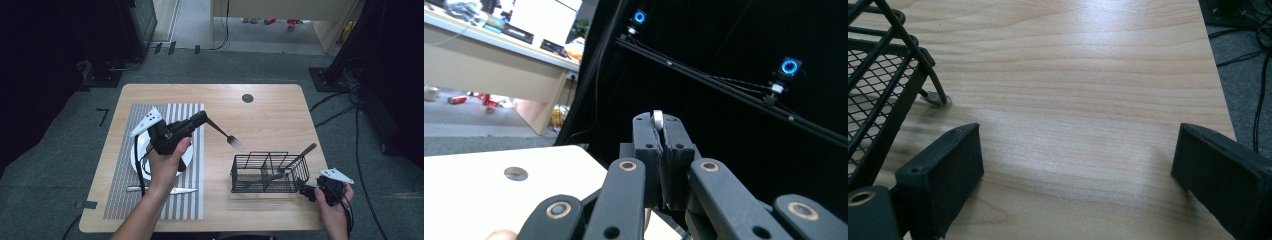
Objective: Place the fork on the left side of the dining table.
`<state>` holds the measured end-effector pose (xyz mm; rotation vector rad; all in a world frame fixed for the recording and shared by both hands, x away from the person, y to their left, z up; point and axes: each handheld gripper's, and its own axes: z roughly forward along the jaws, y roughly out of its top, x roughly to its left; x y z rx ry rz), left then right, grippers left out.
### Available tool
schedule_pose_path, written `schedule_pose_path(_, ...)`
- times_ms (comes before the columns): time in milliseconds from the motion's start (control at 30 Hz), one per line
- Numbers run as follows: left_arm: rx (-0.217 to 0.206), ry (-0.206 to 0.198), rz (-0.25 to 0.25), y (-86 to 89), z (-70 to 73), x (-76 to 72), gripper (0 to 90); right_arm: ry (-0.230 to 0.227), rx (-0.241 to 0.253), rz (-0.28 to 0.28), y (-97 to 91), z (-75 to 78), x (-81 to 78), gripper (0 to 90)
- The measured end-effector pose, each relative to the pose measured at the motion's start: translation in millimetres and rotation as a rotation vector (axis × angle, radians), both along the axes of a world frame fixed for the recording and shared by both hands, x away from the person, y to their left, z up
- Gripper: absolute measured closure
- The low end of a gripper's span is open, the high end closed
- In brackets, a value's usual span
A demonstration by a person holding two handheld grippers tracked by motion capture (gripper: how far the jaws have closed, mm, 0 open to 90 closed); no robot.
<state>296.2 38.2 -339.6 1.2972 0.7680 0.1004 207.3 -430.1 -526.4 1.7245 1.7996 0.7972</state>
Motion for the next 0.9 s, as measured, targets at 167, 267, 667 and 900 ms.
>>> schedule_pose_path(167, -0.034, 0.04, 0.044, 16.4, -7.6, 16.2, 89.1, 0.001, 0.0, 0.0, 0.0, 0.1, -0.1, 5.6)
schedule_pose_path(267, -0.035, 0.06, 0.096, 25.6, -15.2, 25.5, 89.0, 0.001, 0.0, 0.001, 0.0, 0.1, -0.1, 5.6)
schedule_pose_path(667, -0.091, 0.197, 0.252, 59.2, -59.4, 66.6, 89.0, 0.001, -0.001, 0.001, -0.1, 0.0, 0.0, 5.6)
schedule_pose_path(900, -0.168, 0.271, 0.304, 74.7, -85.1, 86.9, 89.1, 0.001, -0.001, 0.002, -0.1, 0.1, 0.0, 5.6)
